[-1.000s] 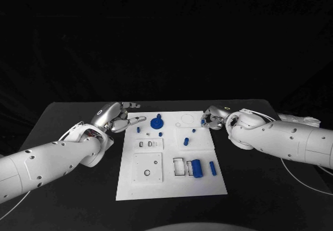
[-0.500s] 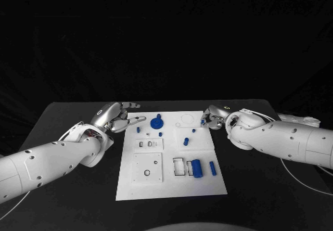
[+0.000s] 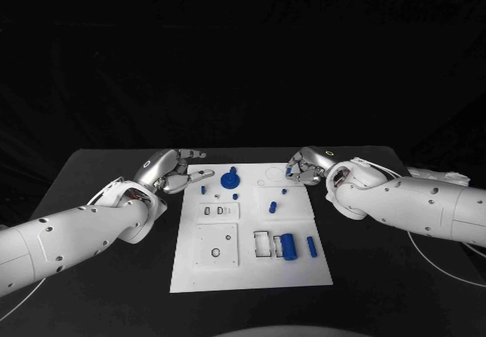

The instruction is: Assemble the parts on the task board

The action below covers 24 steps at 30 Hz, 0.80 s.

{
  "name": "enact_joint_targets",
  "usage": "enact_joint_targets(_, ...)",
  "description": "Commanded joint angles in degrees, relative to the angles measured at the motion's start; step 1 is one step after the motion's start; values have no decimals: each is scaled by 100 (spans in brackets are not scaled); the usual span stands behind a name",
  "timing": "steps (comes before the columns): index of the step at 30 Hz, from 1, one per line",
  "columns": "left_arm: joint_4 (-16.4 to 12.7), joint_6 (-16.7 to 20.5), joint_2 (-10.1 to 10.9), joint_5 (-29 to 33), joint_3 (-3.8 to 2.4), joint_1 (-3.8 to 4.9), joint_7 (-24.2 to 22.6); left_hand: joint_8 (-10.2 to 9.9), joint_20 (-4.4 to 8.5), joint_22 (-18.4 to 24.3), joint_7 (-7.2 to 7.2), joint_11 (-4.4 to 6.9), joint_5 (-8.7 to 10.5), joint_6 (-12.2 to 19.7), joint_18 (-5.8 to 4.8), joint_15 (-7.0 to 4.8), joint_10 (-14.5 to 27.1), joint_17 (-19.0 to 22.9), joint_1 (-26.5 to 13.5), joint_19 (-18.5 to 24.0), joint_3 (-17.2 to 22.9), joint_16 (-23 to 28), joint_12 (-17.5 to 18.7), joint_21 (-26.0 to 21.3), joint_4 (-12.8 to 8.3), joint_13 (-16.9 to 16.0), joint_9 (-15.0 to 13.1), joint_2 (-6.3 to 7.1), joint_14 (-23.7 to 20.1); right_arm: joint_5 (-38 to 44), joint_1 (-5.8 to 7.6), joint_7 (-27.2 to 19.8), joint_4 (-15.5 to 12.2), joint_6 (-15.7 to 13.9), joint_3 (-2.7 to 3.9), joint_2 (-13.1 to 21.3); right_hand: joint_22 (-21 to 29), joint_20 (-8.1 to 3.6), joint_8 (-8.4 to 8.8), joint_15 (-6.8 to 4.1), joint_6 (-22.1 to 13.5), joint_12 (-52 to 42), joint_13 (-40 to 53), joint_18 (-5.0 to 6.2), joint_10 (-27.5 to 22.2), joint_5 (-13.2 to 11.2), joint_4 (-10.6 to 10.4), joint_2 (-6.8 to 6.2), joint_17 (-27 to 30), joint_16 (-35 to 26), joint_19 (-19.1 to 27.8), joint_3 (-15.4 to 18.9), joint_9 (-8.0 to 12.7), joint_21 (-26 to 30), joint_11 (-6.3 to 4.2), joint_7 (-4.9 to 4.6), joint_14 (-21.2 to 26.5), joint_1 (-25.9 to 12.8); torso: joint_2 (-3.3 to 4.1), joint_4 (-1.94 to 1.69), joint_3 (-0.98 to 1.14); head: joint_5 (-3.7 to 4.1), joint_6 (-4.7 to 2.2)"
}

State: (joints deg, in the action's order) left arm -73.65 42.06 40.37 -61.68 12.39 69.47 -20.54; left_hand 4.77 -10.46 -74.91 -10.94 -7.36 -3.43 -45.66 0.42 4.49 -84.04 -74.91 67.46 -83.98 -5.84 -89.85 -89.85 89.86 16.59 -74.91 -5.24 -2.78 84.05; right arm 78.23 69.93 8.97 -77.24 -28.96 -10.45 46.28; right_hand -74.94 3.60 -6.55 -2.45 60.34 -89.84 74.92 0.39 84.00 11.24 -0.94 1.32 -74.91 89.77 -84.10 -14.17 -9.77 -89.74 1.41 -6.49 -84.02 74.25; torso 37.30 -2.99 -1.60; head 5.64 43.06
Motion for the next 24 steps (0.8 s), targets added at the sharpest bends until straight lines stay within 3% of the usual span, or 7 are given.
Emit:
enact_joint_targets(1,3,-6,-23,-29,-3,3,-39,-38,-55,-1509,-8,1,-8,-34,-42,23,-596,-1509,8,-602,-48,-15,-15,14,2,-1509,2,-37,595,-101,87,-190,-260,-228,5,18,-1506,46,-38,31,162,-16,1508,-39,600,24,27,-11,-1509,23,-590,4,-9,-26,45,112,-598,52,3,0,-4,-7,18)
enact_joint_targets(8,24,-12,-58,-38,-3,2,-45,-38,-55,-1509,-8,1,-8,-34,-42,23,-596,-1509,8,-602,-48,-15,-15,14,2,-1509,2,-37,595,-106,202,-59,-818,81,7,-35,-1506,54,-23,41,167,-16,1508,-39,600,20,36,-21,-1509,23,-590,10,-1,-26,62,88,-598,61,2,-6,-5,-20,50)
enact_joint_targets(11,35,-15,-69,-48,-2,0,-48,-38,-55,-1509,-8,1,-8,-34,-42,23,-596,-1509,8,-602,-48,-15,-15,14,2,-1509,2,-37,595,-85,218,72,-1031,332,8,-105,-1506,57,-18,45,168,-16,1508,-39,600,17,38,-22,-1509,23,-590,10,1,-26,69,79,-598,65,-6,1,-4,-65,90)
enact_joint_targets(19,66,-13,-97,-58,-2,-5,-50,-38,-55,-1509,-8,1,-8,-34,-42,23,-596,-1509,8,-602,-48,-15,-15,14,2,-1509,2,-37,595,-5,230,470,-1317,936,8,-321,-1506,79,1,74,198,-16,1508,-39,600,-25,38,-30,-1509,23,-590,26,13,-26,108,36,-598,62,-7,6,-8,-99,168)
enact_joint_targets(24,81,-15,-110,-61,-2,-12,-57,-38,-55,-1509,-8,1,-8,-34,-42,23,-596,-1509,8,-602,-48,-15,-15,14,2,-1509,2,-37,595,67,208,709,-1352,1123,7,-485,-1506,91,21,90,194,-16,1508,-39,600,-40,37,-27,-1509,23,-590,30,24,-26,129,11,-598,62,-15,-1,-6,-112,210)
